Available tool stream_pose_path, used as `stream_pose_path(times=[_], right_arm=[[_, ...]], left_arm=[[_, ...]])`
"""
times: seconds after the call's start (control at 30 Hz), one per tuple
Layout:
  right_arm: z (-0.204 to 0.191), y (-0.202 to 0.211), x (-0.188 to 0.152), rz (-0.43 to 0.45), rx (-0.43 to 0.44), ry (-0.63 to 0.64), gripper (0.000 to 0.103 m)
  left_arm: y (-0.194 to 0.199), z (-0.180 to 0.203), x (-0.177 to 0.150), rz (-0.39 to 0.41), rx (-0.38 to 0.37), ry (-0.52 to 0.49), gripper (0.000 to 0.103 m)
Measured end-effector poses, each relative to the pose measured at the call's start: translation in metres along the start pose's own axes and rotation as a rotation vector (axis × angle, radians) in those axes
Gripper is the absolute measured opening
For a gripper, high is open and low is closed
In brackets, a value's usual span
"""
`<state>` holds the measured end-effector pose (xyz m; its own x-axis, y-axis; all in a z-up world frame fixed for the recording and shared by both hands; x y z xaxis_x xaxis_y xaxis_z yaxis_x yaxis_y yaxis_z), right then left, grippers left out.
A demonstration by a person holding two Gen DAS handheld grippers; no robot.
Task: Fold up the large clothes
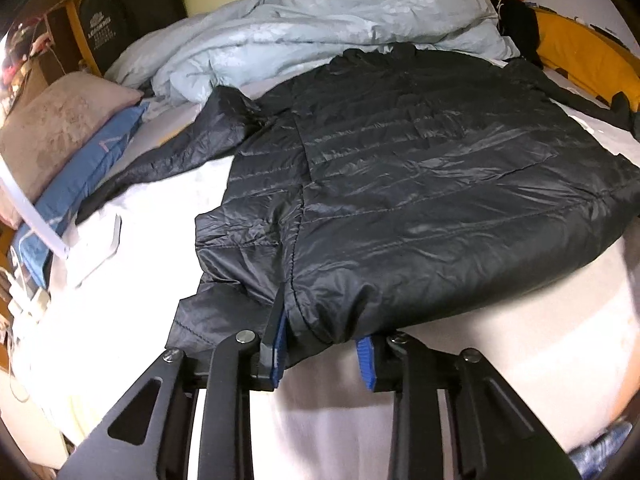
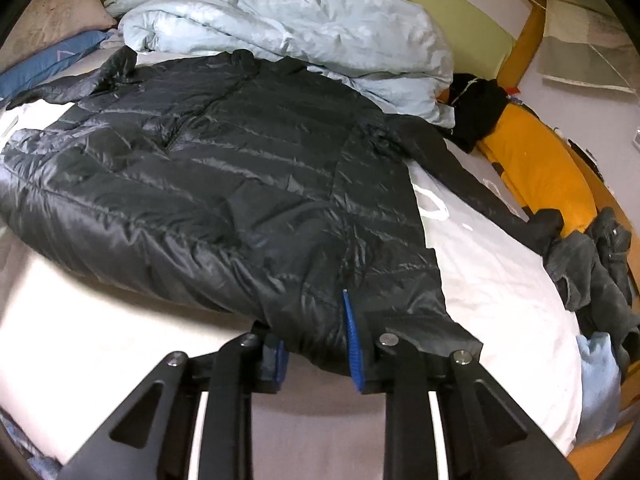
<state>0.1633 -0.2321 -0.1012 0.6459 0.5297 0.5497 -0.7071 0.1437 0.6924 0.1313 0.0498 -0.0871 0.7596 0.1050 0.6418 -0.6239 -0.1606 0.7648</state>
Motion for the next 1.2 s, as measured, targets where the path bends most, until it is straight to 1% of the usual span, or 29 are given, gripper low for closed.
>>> stream_pose_path(times=[0.1,0.17,0.27,0.37,0.43,0.5,0.57,0.6,0.67,0.7,0.73,0.77,0.8,0.87,0.93,1.0,1.1,1.13,1.2], right_arm=[[-0.005,0.014,-0.015,-0.008,0.022,-0.005,0.021],[-0.011,0.025,-0.031,-0.017,0.080,-0.018,0.021],[-0.018,0.039,-0.047,-0.020,0.131,-0.033,0.021],[-0.021,0.049,-0.053,-0.015,0.134,-0.034,0.021],[-0.018,0.053,-0.053,-0.017,0.128,-0.045,0.022],[-0.011,0.053,-0.047,-0.012,0.124,-0.049,0.023],[-0.001,0.054,-0.038,-0.003,0.116,-0.062,0.025],[0.003,0.053,-0.034,0.002,0.118,-0.068,0.028],[0.013,0.055,-0.023,0.023,0.113,-0.080,0.033],[0.017,0.056,-0.015,0.038,0.097,-0.079,0.039],[0.023,0.056,-0.005,0.058,0.069,-0.072,0.042],[0.027,0.055,0.003,0.071,0.037,-0.068,0.052],[0.029,0.055,0.010,0.081,0.008,-0.066,0.059],[0.035,0.045,0.030,0.097,-0.037,-0.052,0.062],[0.040,0.033,0.045,0.095,-0.056,-0.045,0.064],[0.045,0.020,0.059,0.091,-0.070,-0.046,0.068],[0.054,0.001,0.078,0.114,-0.076,-0.074,0.074],[0.056,-0.004,0.080,0.121,-0.077,-0.091,0.082],[0.062,-0.013,0.080,0.137,-0.071,-0.137,0.091]], left_arm=[[0.011,0.000,-0.015,-0.014,0.000,-0.031,0.027],[0.019,-0.004,-0.025,-0.027,-0.002,-0.038,0.027],[0.032,-0.012,-0.044,-0.053,-0.016,-0.034,0.027],[0.044,-0.013,-0.057,-0.063,-0.009,-0.063,0.027],[0.053,-0.010,-0.058,-0.060,-0.017,-0.082,0.028],[0.062,-0.010,-0.050,-0.047,-0.037,-0.078,0.030],[0.072,-0.011,-0.036,-0.018,-0.046,-0.064,0.034],[0.075,-0.012,-0.028,0.000,-0.043,-0.064,0.036],[0.078,-0.013,-0.014,0.030,-0.019,-0.077,0.044],[0.079,-0.012,-0.006,0.049,-0.006,-0.087,0.045],[0.079,-0.012,0.003,0.067,0.007,-0.095,0.050],[0.077,-0.011,0.010,0.084,0.019,-0.100,0.056],[0.074,-0.011,0.021,0.102,0.038,-0.101,0.059],[0.064,-0.013,0.040,0.117,0.058,-0.096,0.071],[0.049,-0.017,0.059,0.129,0.098,-0.083,0.076],[0.031,-0.018,0.076,0.118,0.112,-0.072,0.078],[0.006,-0.021,0.093,0.115,0.127,-0.056,0.082],[0.000,-0.022,0.097,0.119,0.122,-0.046,0.083],[-0.012,-0.028,0.104,0.144,0.098,-0.024,0.087]])
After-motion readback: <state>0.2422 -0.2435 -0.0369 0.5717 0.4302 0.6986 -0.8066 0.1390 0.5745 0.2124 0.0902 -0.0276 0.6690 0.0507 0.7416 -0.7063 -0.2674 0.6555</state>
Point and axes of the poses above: each gripper's, at about its wrist camera, not at the fingertips, and y roughly against the way its jaws point, z to its right, x to its top, the point moved 7 cm from there along -y, roughly the way its jaws point, and after that the axes turned 12 degrees about y, right-handed, at the moved point
